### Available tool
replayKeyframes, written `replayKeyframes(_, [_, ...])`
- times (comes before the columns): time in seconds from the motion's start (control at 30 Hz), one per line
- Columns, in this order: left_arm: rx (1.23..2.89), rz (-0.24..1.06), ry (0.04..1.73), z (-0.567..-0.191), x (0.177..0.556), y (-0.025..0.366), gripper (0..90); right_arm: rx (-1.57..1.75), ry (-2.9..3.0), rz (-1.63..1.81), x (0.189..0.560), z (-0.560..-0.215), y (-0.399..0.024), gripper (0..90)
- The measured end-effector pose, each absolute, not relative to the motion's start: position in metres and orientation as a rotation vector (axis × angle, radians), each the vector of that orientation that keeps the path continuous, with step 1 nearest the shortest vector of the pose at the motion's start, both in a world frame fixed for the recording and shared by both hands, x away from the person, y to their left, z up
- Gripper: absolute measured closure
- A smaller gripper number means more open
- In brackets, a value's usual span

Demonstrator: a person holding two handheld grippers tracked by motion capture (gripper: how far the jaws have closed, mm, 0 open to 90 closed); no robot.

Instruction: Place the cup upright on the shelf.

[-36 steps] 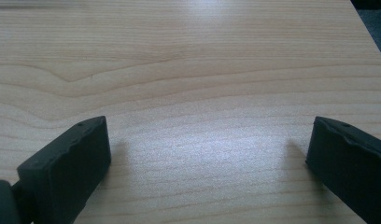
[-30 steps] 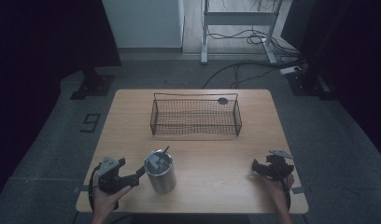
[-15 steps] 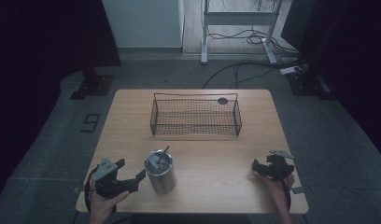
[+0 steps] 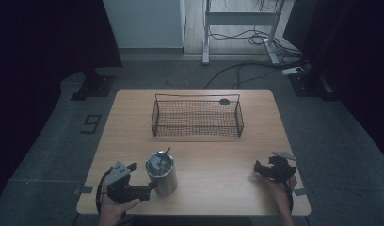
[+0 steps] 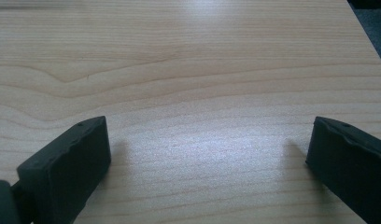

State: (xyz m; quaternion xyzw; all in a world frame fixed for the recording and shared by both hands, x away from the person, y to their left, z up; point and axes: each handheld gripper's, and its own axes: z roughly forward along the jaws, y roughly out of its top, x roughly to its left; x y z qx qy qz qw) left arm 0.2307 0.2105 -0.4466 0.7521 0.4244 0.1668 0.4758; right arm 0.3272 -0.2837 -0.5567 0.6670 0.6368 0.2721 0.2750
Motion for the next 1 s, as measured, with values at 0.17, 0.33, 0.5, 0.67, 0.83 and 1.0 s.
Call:
replayKeyframes(0.17, [1.878, 0.43, 1.02, -0.453, 0.233, 0.195, 0.0, 1.793, 1.712, 0.732, 0.327, -0.557, -0.284, 0.0])
replayKeyframes(0.33, [1.919, 0.464, 1.02, -0.462, 0.24, 0.183, 0.0, 1.793, 1.712, 0.733, 0.327, -0.557, -0.284, 0.0])
replayKeyframes(0.5, [1.932, 0.466, 1.023, -0.465, 0.245, 0.177, 0.0, 1.793, 1.712, 0.732, 0.327, -0.557, -0.284, 0.0])
replayKeyframes(0.67, [1.929, 0.467, 1.039, -0.47, 0.256, 0.171, 0.0, 1.792, 1.711, 0.733, 0.327, -0.557, -0.284, 0.0])
replayKeyframes(0.83, [1.921, 0.473, 1.029, -0.474, 0.267, 0.163, 0.0, 1.792, 1.712, 0.731, 0.327, -0.557, -0.284, 0.0])
replayKeyframes(1.0, [1.909, 0.485, 1.019, -0.475, 0.269, 0.16, 1.8, 1.792, 1.712, 0.732, 0.327, -0.557, -0.284, 0.0])
